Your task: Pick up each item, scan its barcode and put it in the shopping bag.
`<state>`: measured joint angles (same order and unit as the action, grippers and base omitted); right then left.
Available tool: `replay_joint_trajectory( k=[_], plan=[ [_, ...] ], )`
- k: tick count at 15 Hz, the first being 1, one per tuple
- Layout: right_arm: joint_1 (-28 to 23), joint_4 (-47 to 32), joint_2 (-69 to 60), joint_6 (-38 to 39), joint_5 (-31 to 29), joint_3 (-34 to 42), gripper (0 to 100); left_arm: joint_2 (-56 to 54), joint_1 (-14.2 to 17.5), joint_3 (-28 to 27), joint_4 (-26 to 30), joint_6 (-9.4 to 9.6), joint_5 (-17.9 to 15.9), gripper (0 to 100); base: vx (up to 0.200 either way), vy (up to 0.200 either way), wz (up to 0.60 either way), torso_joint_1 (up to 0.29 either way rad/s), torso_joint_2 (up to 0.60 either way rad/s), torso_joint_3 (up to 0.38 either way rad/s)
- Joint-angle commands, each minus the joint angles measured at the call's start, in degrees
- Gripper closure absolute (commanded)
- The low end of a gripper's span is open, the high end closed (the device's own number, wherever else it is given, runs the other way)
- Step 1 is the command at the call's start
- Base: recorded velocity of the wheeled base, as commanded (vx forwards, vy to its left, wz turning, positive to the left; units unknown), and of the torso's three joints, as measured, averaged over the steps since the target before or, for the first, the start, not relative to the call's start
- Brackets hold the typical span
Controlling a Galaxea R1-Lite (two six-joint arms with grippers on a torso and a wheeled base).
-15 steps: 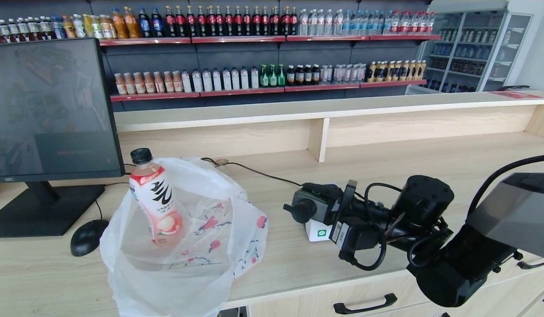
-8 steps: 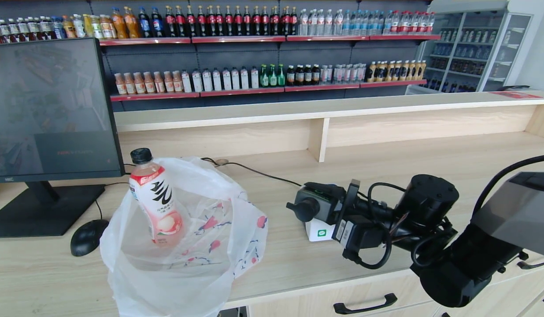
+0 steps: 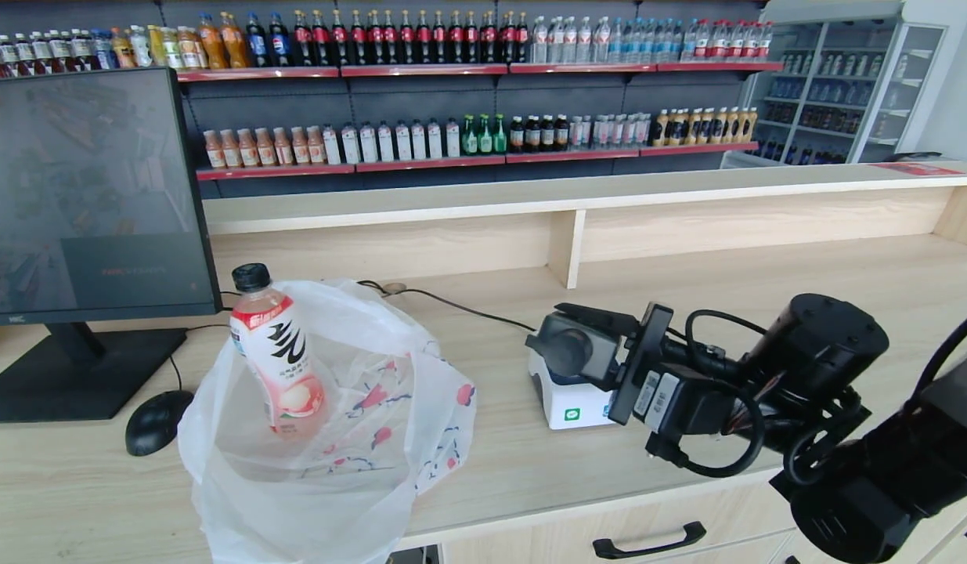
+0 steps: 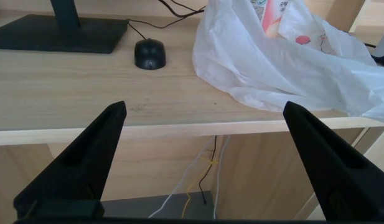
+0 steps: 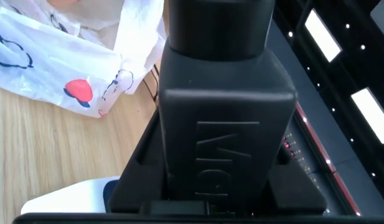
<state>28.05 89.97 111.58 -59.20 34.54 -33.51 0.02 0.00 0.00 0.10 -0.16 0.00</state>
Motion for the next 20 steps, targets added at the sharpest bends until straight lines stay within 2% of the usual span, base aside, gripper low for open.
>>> replay_joint_trajectory(
  k=[1,5,6,7,10,11,14,16,17,20],
  plan=[
    [0.8,0.0,-4.6,2.4,-0.2,1.3,100,0.0,0.0,0.0,0.0,-0.02,0.0,0,0.000,0.000,0.00,0.000,0.00,0.000],
    [1.1,0.0,-13.0,12.8,-1.2,3.6,100,0.0,0.0,0.0,0.0,-0.02,0.0,0,0.000,0.000,0.00,0.000,0.00,0.000],
    [1.3,0.0,-15.5,16.3,-4.5,4.9,100,0.0,0.0,0.0,0.0,-0.02,0.0,0,0.000,0.000,0.00,0.000,0.00,0.000],
    [1.4,0.0,-18.8,22.1,-10.4,7.3,100,0.0,0.0,0.0,0.0,-0.02,0.0,0,0.000,0.000,0.00,0.000,0.00,0.000],
    [3.4,0.0,-23.3,37.9,-19.9,14.0,100,0.0,0.0,0.0,0.0,-0.02,0.0,0,0.000,0.000,0.00,0.000,0.00,0.000],
    [3.7,0.0,-23.7,40.8,-22.6,14.8,100,0.0,0.0,0.0,0.0,-0.02,0.0,0,0.000,0.000,0.00,0.000,0.00,0.000],
    [4.1,0.0,-23.7,53.1,-35.6,15.7,100,0.0,0.0,0.0,0.0,-0.02,0.0,0,0.000,0.000,0.00,0.000,0.00,0.000],
    [4.1,0.0,-22.2,57.4,-39.6,18.2,100,0.0,0.0,0.0,0.0,-0.02,0.0,0,0.000,0.000,0.00,0.000,0.00,0.000],
    [4.1,0.0,-22.2,57.4,-39.8,21.1,100,0.0,0.0,0.0,-0.1,0.07,0.0,0,0.000,0.000,0.00,0.000,0.00,0.000],
    [4.0,0.0,-21.8,57.1,-39.8,21.3,100,0.0,0.0,0.0,0.0,-0.02,0.0,0,0.000,0.000,0.00,0.000,0.00,0.000]
  ],
)
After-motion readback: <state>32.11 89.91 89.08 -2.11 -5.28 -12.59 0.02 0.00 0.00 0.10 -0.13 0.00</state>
